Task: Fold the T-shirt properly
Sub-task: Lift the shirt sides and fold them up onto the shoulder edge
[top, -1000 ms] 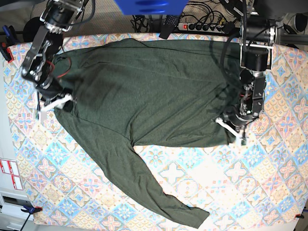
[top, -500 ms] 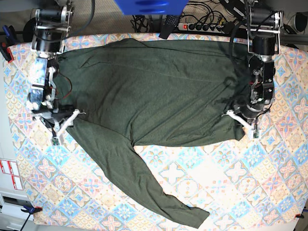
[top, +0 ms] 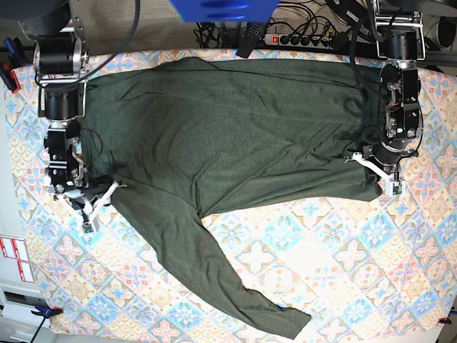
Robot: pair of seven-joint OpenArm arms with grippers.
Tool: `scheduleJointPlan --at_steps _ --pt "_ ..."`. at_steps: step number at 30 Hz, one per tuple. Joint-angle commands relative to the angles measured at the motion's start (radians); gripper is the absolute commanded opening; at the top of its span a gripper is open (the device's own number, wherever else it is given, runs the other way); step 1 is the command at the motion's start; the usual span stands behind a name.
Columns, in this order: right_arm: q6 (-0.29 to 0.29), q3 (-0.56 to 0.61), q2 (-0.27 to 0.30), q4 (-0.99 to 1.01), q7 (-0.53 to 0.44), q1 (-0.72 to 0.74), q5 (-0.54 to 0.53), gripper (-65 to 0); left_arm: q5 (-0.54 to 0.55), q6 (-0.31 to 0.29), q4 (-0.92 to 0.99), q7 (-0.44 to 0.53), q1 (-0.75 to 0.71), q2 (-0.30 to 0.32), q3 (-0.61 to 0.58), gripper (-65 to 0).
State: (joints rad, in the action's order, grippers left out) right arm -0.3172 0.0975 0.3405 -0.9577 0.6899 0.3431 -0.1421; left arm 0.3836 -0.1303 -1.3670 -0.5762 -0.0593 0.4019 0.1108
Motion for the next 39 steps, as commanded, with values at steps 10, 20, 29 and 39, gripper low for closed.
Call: scheduleJointPlan --at_steps 10,20,29,39 --pt "0.000 -0.006 0.015 0.092 -0.112 0.069 -0.009 -36.1 0.005 -0.007 -0.042 0.023 -0.007 0.036 0.007 -65.0" --pt "0.000 -0.005 0.013 0.116 -0.120 0.067 -0.009 -35.8 0.005 -0.007 -0.042 0.023 -0.004 0.032 0.007 -65.0" --pt "-0.001 -0.003 0.012 0.239 -0.195 0.064 -0.009 -35.8 0.005 -0.007 -0.042 0.023 -0.007 0.033 0.005 -65.0" --pt "-0.130 -0.003 0.006 0.234 -0.187 0.024 -0.009 -36.2 0.004 -0.007 -0.042 0.023 -0.003 0.030 0.005 -65.0"
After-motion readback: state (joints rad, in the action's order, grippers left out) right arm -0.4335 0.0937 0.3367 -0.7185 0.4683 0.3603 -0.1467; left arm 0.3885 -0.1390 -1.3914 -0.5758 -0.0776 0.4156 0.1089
